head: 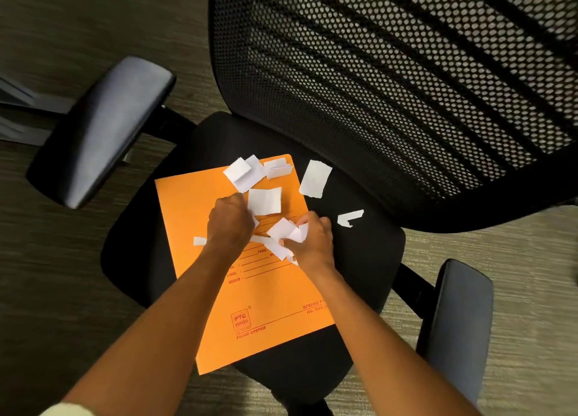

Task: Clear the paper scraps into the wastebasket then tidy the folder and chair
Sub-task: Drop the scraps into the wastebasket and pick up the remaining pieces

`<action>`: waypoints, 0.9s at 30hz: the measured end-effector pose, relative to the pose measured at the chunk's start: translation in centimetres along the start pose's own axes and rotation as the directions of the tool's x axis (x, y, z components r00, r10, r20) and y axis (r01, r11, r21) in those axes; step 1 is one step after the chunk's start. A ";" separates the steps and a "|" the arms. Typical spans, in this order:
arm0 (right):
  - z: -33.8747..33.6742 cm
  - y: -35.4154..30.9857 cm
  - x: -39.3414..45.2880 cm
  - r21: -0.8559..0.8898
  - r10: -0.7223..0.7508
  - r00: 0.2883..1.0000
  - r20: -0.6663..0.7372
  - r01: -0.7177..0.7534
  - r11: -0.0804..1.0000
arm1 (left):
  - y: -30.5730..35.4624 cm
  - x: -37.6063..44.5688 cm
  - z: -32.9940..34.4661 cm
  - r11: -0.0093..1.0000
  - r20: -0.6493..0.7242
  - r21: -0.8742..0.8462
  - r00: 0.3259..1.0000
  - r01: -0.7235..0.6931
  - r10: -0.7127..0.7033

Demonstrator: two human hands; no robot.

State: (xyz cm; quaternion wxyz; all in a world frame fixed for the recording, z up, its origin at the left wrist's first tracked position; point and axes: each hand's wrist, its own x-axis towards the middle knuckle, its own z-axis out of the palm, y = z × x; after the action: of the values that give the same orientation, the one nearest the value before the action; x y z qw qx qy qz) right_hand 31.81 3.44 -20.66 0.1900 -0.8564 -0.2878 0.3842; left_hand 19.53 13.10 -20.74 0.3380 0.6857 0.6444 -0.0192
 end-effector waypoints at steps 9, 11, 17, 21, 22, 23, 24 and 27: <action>-4.0 3.2 -0.2 0.155 -0.069 0.984 -0.164 0.094 0.983 | 0.1 -0.3 -0.4 0.998 -0.068 -0.018 0.996 -0.056 0.054; -4.8 3.2 0.9 0.150 -0.086 0.980 -0.182 0.114 0.982 | 0.4 -0.1 -0.6 0.993 -0.083 0.034 0.990 -0.110 0.113; -5.5 1.4 4.9 -0.008 -0.135 0.979 -0.153 0.136 0.991 | 0.8 0.9 0.1 0.971 -0.020 0.173 0.985 -0.167 0.173; -5.7 0.2 6.7 -0.099 -0.172 0.974 -0.149 0.158 0.982 | 1.3 0.9 0.5 0.950 0.017 0.228 0.976 -0.215 0.217; -5.6 0.1 7.1 -0.114 -0.181 0.972 -0.148 0.165 0.980 | 1.3 0.9 0.6 0.950 0.023 0.228 0.976 -0.214 0.214; -5.5 0.0 7.3 -0.130 -0.189 0.971 -0.143 0.171 0.977 | 1.4 0.8 0.7 0.952 0.024 0.221 0.977 -0.210 0.210; -5.4 -0.1 7.5 -0.149 -0.199 0.970 -0.137 0.178 0.973 | 1.4 0.8 0.8 0.955 0.023 0.211 0.978 -0.206 0.206; -4.7 -0.1 8.0 -0.178 -0.206 0.969 -0.137 0.181 0.967 | 1.5 0.8 0.9 0.971 0.029 0.152 0.983 -0.185 0.182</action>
State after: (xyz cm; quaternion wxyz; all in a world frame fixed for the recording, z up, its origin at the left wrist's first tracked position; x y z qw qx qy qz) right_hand 39.65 8.11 -22.05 0.1773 -0.8641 -0.3853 0.2711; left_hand 21.37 13.41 -21.19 0.2892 0.7662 0.5723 -0.0426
